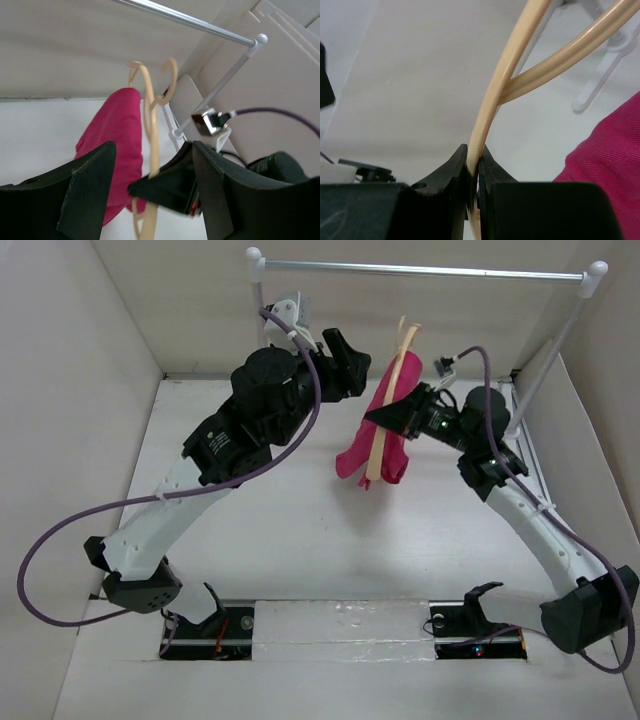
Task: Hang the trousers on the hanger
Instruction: Hang the hanger with trousers onto the clothesline
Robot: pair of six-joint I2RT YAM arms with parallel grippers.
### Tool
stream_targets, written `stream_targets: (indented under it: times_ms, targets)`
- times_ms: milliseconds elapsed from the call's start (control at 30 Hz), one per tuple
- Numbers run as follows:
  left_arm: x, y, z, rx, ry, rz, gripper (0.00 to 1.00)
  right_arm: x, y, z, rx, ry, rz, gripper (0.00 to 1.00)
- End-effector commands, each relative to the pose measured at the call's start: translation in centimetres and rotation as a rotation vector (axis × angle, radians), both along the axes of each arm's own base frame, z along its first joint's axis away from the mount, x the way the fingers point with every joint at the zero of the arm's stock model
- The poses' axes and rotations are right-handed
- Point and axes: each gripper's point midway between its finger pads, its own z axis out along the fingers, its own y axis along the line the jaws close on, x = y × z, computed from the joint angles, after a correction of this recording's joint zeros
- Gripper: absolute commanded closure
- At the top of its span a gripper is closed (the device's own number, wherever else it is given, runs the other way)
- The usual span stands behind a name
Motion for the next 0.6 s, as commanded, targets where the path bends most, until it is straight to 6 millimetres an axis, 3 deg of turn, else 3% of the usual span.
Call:
stream_targets:
  times_ms: [0,133,167,233,267,333,367,567]
  targets:
    - [-1.6,2.1,2.3,-0.050,-0.065,-0.010,0.42,-0.2,-4.5,11.6,0.089,-0.407,-0.047,1.00]
    - [-2.4,2.8,-1.3,-0.025,-0.015,-0.024,0.42,2.9,-8.3,13.0,0.096,-0.440,-0.107,1.00]
    - [-2.3,2.4,-3.9,0.011,0.024,-0.027,0.42,3.5,-9.5,13.2,0.109,-0.421,-0.115,1.00]
    - [-2.8,2.8,-5.6,0.008,0.062,-0.032,0.42,4.2,-10.8,14.3,0.138,-0.463,-0.135,1.00]
    - [-2.8,2.7,-8.4,0.047,0.103,-0.032,0.42,5.4,-11.2,13.5,0.141,-0.427,-0.120,1.00]
    - [-3.4,3.4,-9.5,0.038,0.126,-0.029,0.43,6.3,-12.3,14.4,0.151,-0.463,-0.128,1.00]
    - [-3.5,3.5,-11.3,0.059,0.152,-0.025,0.43,7.4,-12.6,13.7,0.157,-0.433,-0.115,1.00]
    - [-4.2,5.0,-14.1,0.086,0.195,-0.001,0.43,8.8,-14.2,14.7,0.143,-0.482,-0.120,1.00]
